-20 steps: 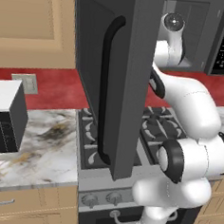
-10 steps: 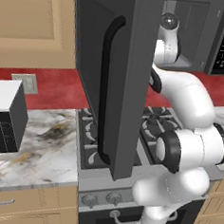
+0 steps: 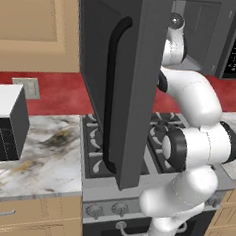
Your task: Pick the cup of tea, navigate to the dining table, and place it on the saucer.
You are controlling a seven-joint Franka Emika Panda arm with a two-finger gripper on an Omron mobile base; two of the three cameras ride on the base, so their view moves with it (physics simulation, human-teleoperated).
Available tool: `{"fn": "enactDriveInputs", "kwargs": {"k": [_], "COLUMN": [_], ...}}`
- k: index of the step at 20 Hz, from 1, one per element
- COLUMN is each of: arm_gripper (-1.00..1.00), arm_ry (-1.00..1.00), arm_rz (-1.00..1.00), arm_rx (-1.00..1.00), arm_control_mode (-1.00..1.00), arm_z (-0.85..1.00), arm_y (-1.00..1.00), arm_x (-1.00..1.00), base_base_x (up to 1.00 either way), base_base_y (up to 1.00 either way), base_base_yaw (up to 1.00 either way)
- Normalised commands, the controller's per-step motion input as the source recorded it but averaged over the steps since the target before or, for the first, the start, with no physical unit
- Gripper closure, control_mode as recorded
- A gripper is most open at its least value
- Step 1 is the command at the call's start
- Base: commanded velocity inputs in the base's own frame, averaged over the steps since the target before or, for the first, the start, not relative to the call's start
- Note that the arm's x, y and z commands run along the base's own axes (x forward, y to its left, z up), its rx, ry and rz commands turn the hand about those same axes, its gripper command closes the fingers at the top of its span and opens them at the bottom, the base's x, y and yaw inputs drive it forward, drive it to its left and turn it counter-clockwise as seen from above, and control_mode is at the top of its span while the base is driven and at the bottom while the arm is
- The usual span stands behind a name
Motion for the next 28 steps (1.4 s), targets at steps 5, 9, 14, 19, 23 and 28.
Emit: {"fn": "enactDriveInputs", "kwargs": {"k": [5, 9, 14, 19, 23, 28], "arm_gripper": [-1.0, -1.0, -1.0, -1.0, -1.0, -1.0], "arm_ry": [0.08, 0.08, 0.07, 0.0, 0.0, 0.0], "arm_rz": [0.0, 0.0, 0.0, 0.0, 0.0, 0.0], "arm_rx": [0.0, 0.0, 0.0, 0.0, 0.0, 0.0], "arm_control_mode": [-1.0, -1.0, -1.0, -1.0, -1.0, -1.0], "arm_z": [-0.04, -0.01, 0.0, 0.0, 0.0, 0.0], "arm_y": [-0.19, -0.02, 0.0, 0.0, 0.0, 0.0], "arm_x": [0.25, 0.24, 0.23, 0.0, 0.0, 0.0], "base_base_x": [0.0, 0.0, 0.0, 0.0, 0.0, 0.0], "base_base_y": [0.0, 0.0, 0.0, 0.0, 0.0, 0.0], "base_base_yaw": [0.0, 0.0, 0.0, 0.0, 0.0, 0.0]}}
